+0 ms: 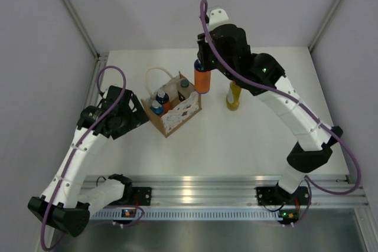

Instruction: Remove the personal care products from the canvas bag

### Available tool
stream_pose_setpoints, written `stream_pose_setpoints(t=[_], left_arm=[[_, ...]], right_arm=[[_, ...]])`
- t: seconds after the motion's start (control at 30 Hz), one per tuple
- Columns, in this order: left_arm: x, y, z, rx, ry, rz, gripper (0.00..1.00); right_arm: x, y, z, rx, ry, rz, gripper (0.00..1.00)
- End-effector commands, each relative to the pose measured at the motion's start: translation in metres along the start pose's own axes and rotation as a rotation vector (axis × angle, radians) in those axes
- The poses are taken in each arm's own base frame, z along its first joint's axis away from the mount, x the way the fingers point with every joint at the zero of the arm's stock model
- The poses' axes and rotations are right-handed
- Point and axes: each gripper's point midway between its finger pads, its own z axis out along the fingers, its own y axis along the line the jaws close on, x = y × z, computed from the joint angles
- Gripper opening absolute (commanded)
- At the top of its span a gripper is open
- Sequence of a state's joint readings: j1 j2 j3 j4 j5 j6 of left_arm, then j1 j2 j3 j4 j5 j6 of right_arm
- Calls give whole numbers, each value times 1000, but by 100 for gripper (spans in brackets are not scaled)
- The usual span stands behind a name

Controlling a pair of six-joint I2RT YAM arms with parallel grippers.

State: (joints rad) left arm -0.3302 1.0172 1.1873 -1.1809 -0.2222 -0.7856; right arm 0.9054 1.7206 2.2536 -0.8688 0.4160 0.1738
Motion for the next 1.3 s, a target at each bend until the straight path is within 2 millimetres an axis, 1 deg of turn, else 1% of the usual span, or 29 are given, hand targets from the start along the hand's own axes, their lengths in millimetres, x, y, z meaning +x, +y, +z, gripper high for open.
stream_pose_setpoints(t=[0.0,0.07,0.1,0.13,0.17,0.2,0.33,0.37,0.4,0.43,0.47,0.53,0.57,0.63,0.67,0.7,0.73,0.8,0.83,0.87,0.9,0.93,0.97,1.0,1.03,1.07,1.13,1.17,1.27], left_arm=[[-1,-3,1,10,-3,1,98],[-1,-3,1,10,-3,1,98],[-2,-3,0,12,-5,0,98],[-2,-3,0,11,-4,0,98],[-2,-3,1,10,-3,1,98],[-2,-3,0,11,-4,0,98],[-2,-3,1,8,-5,1,98],[-2,-3,1,8,-5,1,98],[-2,-3,1,7,-4,1,98],[-2,-3,2,5,-2,2,98],[-2,-3,2,6,-5,1,98],[-2,-4,2,6,-3,1,98],[-3,-4,2,6,-6,3,98],[-3,-4,3,4,-1,4,98],[-3,-5,2,8,-5,2,98],[-3,-5,3,9,-2,3,98],[-3,-6,3,9,-2,3,98],[-5,-7,3,11,-3,2,98],[-5,-8,2,15,-4,1,98],[-5,-8,2,16,-3,3,98],[-6,-9,2,18,-5,4,98],[-6,-9,1,18,-7,5,98],[-7,-9,1,21,-9,6,98],[-7,-9,1,19,-8,8,98],[-7,-9,0,21,-9,7,98],[-8,-10,0,23,-11,10,98],[-7,-9,-1,25,-11,9,98],[-7,-9,-1,25,-11,11,98],[-8,-9,-2,30,-15,14,98]], right_arm=[[-39,-37,-33,83,-129,63,0],[-37,-51,-35,111,-127,83,0],[-30,-56,-32,127,-112,96,0],[-31,-64,-37,137,-117,114,0],[-30,-76,-37,167,-117,134,0],[-24,-82,-36,181,-105,141,0],[-25,-115,-51,241,-124,181,0],[-25,-127,-53,268,-128,191,0],[-19,-133,-53,281,-114,190,0],[-19,-147,-59,309,-123,203,0],[-12,-155,-58,327,-107,205,0],[-9,-168,-65,347,-108,216,0],[0,-183,-64,387,-90,223,0],[6,-195,-69,408,-83,232,0],[15,-210,-67,443,-68,242,0],[19,-214,-66,441,-63,246,0],[21,-227,-71,471,-70,255,0],[33,-237,-65,475,-61,264,0],[37,-251,-66,504,-62,276,0],[50,-257,-61,512,-35,277,0],[49,-260,-57,502,-52,278,0],[53,-271,-56,522,-53,283,0],[65,-278,-51,532,-29,277,0],[65,-283,-47,535,-41,274,0],[72,-294,-45,554,-31,282,0],[82,-300,-41,561,-13,289,0],[90,-312,-35,575,-15,298,0],[101,-317,-30,580,3,291,0],[117,-326,-16,574,14,270,0]])
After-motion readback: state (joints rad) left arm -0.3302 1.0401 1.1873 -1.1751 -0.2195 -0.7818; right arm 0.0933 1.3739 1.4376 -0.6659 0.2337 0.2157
